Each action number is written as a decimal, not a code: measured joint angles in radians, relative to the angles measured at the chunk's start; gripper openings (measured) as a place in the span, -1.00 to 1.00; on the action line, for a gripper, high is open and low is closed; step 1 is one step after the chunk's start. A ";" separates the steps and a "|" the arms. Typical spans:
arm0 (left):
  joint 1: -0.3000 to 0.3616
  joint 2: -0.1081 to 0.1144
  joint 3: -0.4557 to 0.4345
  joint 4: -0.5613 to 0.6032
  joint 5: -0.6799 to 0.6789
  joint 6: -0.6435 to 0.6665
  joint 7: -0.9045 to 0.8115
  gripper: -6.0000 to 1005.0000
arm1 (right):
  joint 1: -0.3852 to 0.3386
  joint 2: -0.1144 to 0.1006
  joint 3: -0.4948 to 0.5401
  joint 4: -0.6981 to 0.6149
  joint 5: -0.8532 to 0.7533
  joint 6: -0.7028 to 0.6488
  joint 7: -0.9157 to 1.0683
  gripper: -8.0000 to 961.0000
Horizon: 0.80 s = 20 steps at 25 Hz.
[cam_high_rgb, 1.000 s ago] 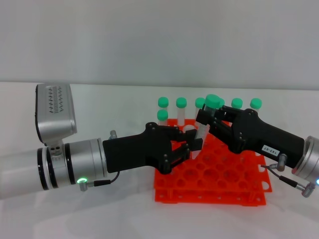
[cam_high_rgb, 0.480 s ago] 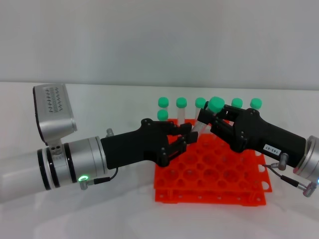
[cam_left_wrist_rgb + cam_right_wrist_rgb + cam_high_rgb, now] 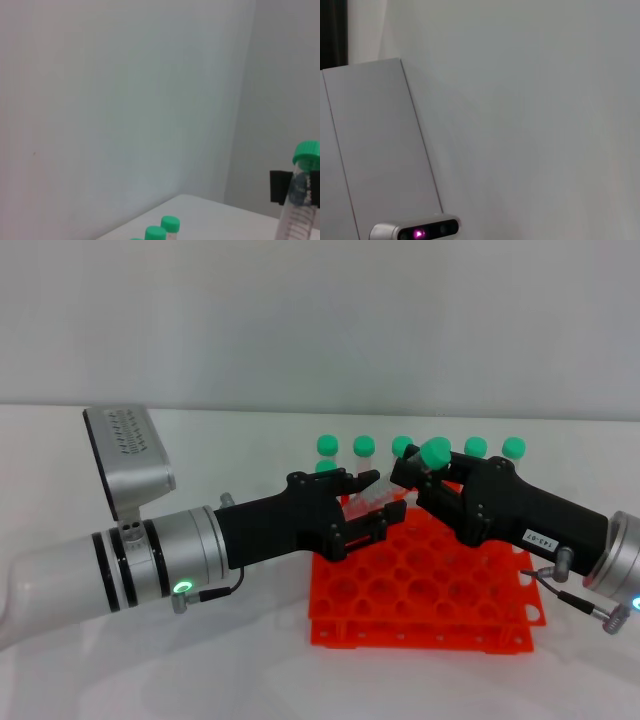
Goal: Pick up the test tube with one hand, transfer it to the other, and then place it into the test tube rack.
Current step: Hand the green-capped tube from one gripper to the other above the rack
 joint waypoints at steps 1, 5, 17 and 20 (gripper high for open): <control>-0.003 0.000 0.000 -0.001 0.000 0.000 0.000 0.06 | 0.001 0.000 0.000 0.000 0.000 0.001 -0.001 -0.57; -0.007 -0.001 0.002 -0.003 0.000 0.000 0.001 0.06 | 0.002 0.000 0.004 0.000 0.004 0.003 -0.002 -0.57; -0.051 -0.004 0.023 -0.076 0.001 0.000 0.027 0.06 | 0.001 0.006 0.043 0.000 0.007 0.005 -0.022 -0.57; -0.071 -0.005 0.031 -0.100 0.006 -0.002 0.027 0.06 | 0.002 0.008 0.044 0.000 0.011 0.004 -0.027 -0.57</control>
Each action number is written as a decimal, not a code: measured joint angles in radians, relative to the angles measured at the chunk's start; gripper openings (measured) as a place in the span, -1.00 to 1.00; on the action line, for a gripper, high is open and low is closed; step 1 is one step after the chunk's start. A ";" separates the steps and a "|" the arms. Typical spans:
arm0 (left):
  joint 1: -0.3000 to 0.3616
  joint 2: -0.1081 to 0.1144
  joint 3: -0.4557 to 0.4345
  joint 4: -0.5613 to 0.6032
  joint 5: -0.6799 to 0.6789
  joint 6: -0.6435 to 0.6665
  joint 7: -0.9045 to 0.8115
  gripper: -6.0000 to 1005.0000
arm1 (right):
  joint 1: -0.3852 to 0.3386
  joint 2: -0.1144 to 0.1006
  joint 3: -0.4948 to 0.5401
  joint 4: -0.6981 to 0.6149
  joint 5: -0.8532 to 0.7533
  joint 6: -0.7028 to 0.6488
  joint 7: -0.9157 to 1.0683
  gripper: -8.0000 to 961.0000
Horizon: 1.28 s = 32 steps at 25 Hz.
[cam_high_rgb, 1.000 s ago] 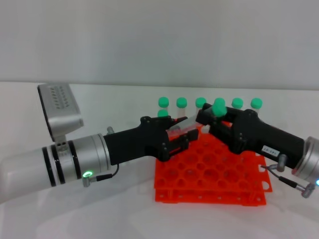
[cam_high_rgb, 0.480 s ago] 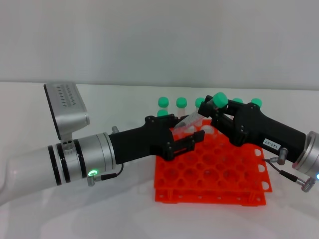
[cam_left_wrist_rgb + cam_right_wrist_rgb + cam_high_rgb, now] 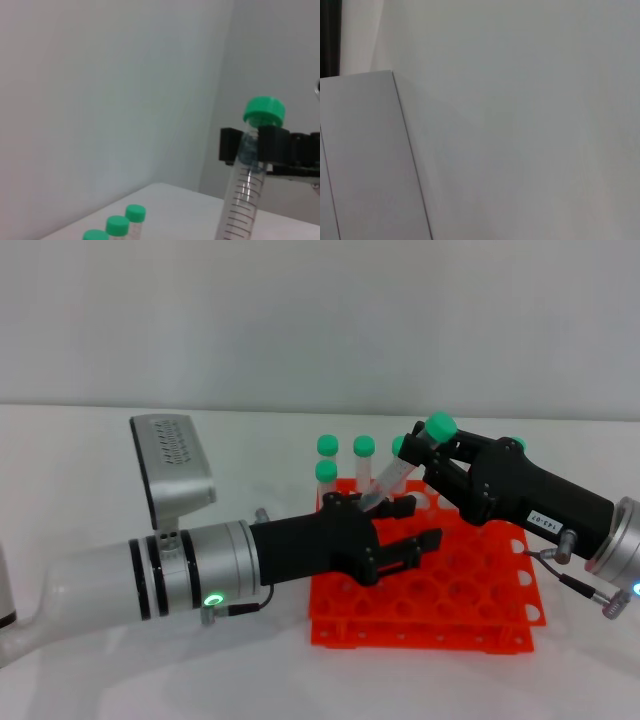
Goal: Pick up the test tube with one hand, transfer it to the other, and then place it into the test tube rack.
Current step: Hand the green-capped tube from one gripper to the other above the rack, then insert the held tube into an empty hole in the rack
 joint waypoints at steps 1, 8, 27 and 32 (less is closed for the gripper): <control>-0.003 -0.001 0.005 -0.004 0.000 0.000 0.000 0.06 | 0.000 0.001 0.000 0.000 0.000 0.000 -0.001 -0.57; -0.013 -0.008 0.031 -0.014 -0.004 0.000 0.001 0.06 | -0.006 0.002 0.001 -0.006 0.000 0.000 -0.002 -0.57; 0.169 -0.004 0.033 -0.018 -0.189 0.141 0.115 0.06 | 0.015 -0.049 0.078 -0.051 -0.015 0.010 -0.015 -0.57; 0.245 -0.004 0.031 -0.068 -0.312 0.210 0.211 0.05 | 0.053 -0.062 0.078 -0.054 -0.038 0.059 -0.015 -0.57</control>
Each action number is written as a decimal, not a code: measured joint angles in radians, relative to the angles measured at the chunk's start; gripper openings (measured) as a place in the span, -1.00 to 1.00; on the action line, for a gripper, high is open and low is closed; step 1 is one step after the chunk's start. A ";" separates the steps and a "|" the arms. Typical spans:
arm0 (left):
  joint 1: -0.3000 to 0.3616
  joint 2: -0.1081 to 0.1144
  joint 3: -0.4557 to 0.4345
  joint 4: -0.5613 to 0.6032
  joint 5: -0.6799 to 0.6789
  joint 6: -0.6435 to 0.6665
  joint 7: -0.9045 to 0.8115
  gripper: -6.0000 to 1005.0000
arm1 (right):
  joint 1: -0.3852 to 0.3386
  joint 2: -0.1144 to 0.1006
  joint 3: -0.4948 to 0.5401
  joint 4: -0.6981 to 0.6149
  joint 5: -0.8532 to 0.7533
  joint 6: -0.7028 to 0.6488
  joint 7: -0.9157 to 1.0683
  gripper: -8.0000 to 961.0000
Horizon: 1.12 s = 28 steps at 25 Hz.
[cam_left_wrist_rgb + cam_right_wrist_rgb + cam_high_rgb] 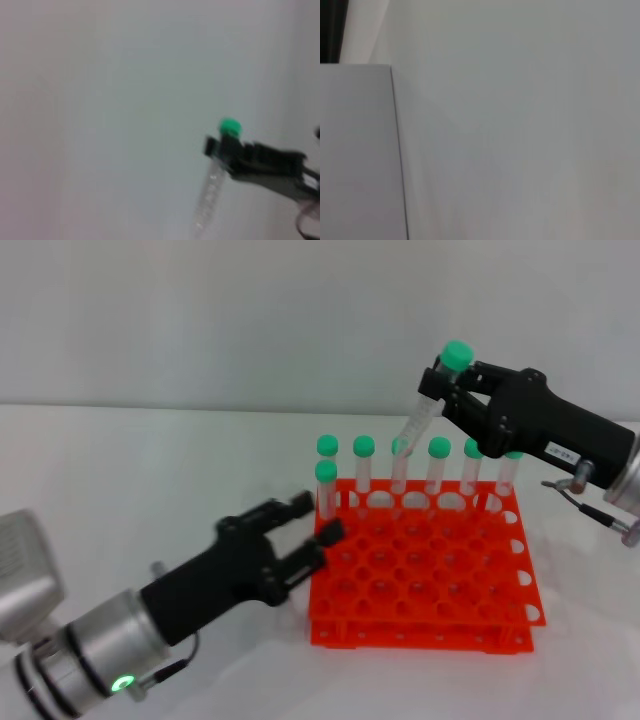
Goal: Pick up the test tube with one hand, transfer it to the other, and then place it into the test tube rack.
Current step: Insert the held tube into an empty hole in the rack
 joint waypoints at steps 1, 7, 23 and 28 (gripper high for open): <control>0.013 0.001 -0.001 -0.019 -0.034 0.013 0.022 0.05 | 0.007 -0.001 0.000 -0.002 -0.005 0.009 0.000 -0.57; 0.115 0.004 -0.004 -0.072 -0.247 0.037 0.121 0.05 | 0.047 0.001 0.000 -0.025 -0.094 0.084 0.008 -0.57; 0.197 0.007 -0.007 -0.126 -0.629 -0.147 0.221 0.05 | 0.047 0.063 -0.008 -0.085 -0.212 0.330 -0.015 -0.57; 0.199 0.007 -0.007 -0.130 -0.636 -0.155 0.224 0.05 | 0.046 0.074 -0.016 -0.088 -0.216 0.346 -0.015 -0.57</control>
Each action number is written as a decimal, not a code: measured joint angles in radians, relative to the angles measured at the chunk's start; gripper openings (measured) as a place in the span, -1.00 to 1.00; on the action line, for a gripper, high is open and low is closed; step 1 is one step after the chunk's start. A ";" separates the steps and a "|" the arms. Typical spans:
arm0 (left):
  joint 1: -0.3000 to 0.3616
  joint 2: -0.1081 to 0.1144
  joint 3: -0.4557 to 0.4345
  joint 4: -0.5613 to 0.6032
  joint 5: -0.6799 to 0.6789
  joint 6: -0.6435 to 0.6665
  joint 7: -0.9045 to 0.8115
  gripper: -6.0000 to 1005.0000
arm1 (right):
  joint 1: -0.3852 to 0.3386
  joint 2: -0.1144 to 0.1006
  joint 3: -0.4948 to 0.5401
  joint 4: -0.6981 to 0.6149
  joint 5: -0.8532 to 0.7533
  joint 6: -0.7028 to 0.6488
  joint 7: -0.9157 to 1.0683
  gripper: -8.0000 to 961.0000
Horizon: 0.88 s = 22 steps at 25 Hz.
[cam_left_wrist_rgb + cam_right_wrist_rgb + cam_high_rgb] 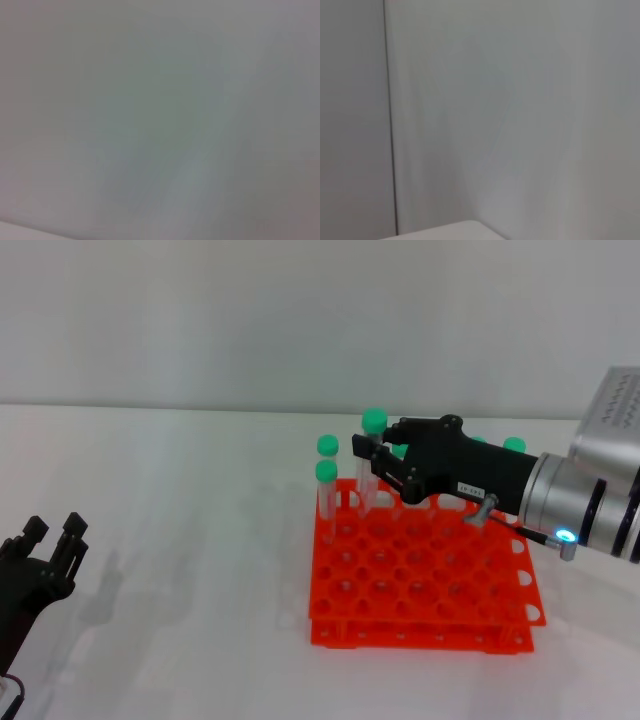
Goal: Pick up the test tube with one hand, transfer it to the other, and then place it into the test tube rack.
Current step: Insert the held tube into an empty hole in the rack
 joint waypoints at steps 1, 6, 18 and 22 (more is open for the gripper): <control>-0.001 0.000 0.000 0.000 0.000 -0.003 0.000 0.05 | 0.000 0.002 -0.006 0.000 0.001 0.002 0.000 -0.57; -0.006 0.000 0.000 0.000 -0.001 -0.026 -0.004 0.05 | 0.000 0.004 -0.023 -0.010 0.008 0.025 0.003 -0.57; -0.003 -0.002 0.000 0.000 -0.003 -0.029 -0.006 0.05 | 0.015 0.005 -0.132 -0.050 0.087 0.159 -0.002 -0.57; -0.001 -0.002 0.000 -0.008 -0.003 -0.021 -0.011 0.05 | 0.013 0.005 -0.166 -0.060 0.143 0.178 -0.039 -0.57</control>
